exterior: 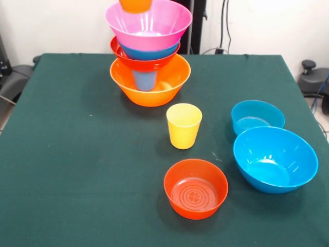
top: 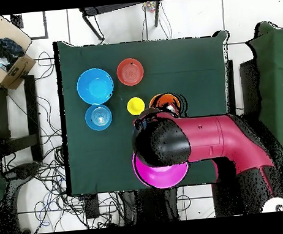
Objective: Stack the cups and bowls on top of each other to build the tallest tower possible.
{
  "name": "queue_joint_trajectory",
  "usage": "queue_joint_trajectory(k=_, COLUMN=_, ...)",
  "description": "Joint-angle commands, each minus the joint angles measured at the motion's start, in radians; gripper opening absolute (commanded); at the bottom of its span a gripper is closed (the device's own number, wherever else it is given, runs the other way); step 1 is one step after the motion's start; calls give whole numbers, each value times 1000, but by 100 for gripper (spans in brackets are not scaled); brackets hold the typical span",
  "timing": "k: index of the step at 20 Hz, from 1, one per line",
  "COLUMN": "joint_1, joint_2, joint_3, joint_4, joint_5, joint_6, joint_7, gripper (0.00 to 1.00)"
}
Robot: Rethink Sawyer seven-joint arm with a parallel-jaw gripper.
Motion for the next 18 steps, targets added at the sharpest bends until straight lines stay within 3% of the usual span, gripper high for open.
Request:
queue_joint_trajectory(k=1, joint_1=49, joint_2=43, joint_3=-71, joint_4=88, joint_5=13, joint_6=-42, joint_7=189, gripper=0)
queue_joint_trajectory(k=18, joint_1=150, joint_2=118, joint_3=-206, joint_4=112, joint_5=-43, joint_6=-122, joint_7=270, gripper=0)
